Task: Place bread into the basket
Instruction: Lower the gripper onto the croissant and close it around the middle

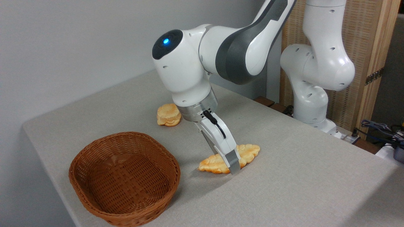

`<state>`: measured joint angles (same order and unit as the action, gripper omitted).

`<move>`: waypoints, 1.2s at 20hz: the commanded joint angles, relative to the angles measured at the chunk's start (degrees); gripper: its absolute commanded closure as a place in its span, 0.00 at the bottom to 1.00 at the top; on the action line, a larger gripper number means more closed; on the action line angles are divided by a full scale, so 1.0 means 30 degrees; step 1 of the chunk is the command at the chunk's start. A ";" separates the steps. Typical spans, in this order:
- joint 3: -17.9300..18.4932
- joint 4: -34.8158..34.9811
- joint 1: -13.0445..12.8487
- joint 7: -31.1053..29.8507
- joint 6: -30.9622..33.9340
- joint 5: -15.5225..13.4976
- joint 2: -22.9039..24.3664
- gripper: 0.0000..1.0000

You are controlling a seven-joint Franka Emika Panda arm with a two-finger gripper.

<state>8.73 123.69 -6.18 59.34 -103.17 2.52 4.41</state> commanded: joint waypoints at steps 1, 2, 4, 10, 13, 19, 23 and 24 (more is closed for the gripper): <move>0.0136 0.0724 -0.0224 0.0229 -0.0211 0.0391 0.0346 0.00; 0.0107 0.0724 -0.0312 0.0229 -0.0211 0.0362 0.0287 0.00; 0.0106 0.0782 -0.0633 0.0200 -0.0211 0.0333 0.0111 0.00; -0.0011 0.0725 -0.1192 0.0024 -0.0152 0.0157 0.0140 0.32; -0.0040 0.0753 -0.1279 0.0228 -0.0094 0.0128 0.0111 0.70; -0.0011 0.0753 -0.1397 0.0229 -0.0064 0.0128 0.0111 0.83; -0.0040 0.0724 -0.1397 0.0229 -0.0094 0.0128 0.0023 0.83; -0.0040 0.0724 -0.1397 0.0229 -0.0094 0.0128 0.0023 0.83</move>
<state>8.35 125.35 -10.21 59.35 -103.27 2.52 4.29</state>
